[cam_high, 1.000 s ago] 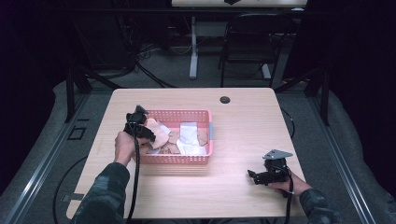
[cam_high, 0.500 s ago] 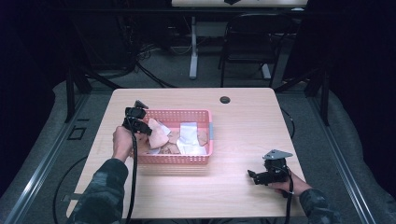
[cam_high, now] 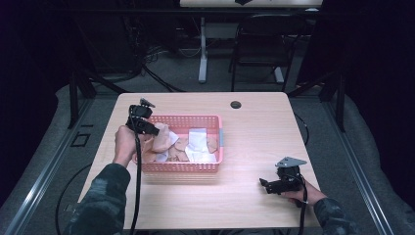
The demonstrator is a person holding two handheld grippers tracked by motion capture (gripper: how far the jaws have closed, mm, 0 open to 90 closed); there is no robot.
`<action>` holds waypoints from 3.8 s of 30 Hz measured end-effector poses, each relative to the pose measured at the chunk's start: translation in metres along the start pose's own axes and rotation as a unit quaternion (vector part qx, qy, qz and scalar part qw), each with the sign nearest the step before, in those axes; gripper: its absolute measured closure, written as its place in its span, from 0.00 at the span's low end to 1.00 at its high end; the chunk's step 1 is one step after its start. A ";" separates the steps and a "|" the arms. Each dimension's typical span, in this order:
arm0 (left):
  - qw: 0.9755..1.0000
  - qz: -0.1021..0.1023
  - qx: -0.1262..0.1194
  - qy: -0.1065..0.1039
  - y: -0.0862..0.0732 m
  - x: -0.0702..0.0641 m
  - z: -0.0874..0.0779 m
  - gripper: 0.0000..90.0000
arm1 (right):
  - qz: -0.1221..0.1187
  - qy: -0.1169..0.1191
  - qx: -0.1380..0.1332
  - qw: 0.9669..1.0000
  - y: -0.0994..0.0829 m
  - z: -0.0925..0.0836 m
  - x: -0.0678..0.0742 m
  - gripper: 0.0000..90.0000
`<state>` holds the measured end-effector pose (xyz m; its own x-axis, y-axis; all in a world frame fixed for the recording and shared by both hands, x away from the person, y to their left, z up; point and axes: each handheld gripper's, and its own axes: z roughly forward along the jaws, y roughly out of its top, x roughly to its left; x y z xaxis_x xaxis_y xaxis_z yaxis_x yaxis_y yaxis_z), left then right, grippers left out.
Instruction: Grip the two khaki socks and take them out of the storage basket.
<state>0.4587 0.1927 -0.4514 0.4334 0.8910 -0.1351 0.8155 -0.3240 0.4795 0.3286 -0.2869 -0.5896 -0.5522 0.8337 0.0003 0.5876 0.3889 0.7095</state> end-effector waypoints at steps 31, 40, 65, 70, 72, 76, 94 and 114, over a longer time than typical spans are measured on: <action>0.999 0.038 -0.019 0.009 0.023 0.002 -0.077 0.98 | 0.001 0.000 0.001 1.000 0.000 0.000 0.000 0.00; 0.999 0.040 -0.017 0.019 0.028 0.011 -0.102 0.98 | -0.001 -0.001 0.002 1.000 0.000 0.000 0.000 0.00; 0.998 -0.001 -0.026 0.065 0.014 0.051 -0.146 0.98 | -0.002 -0.003 0.002 1.000 0.000 0.000 0.000 0.00; 0.997 -0.012 -0.020 0.078 0.010 0.061 -0.147 0.98 | -0.002 -0.003 0.002 1.000 0.000 0.000 0.000 0.00; 0.996 -0.016 -0.017 0.085 0.007 0.066 -0.147 0.98 | -0.002 -0.003 0.002 1.000 0.000 0.000 0.000 0.00; 0.995 -0.028 -0.009 0.096 0.001 0.077 -0.144 0.98 | -0.002 -0.003 0.002 1.000 0.000 0.000 0.000 0.00; 0.993 -0.038 0.043 0.105 -0.029 0.095 -0.081 0.98 | -0.002 -0.003 0.003 1.000 0.000 0.000 0.000 0.00; 0.992 -0.069 0.071 0.073 -0.063 0.108 -0.025 0.98 | -0.003 -0.003 0.003 1.000 0.000 0.000 0.000 0.00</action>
<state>0.4448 0.3174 -0.4741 0.2611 0.9635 -0.0584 0.9140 -0.2273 0.3362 0.3287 -0.2869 -0.5893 -0.5515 0.8342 -0.0079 0.5885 0.3958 0.7050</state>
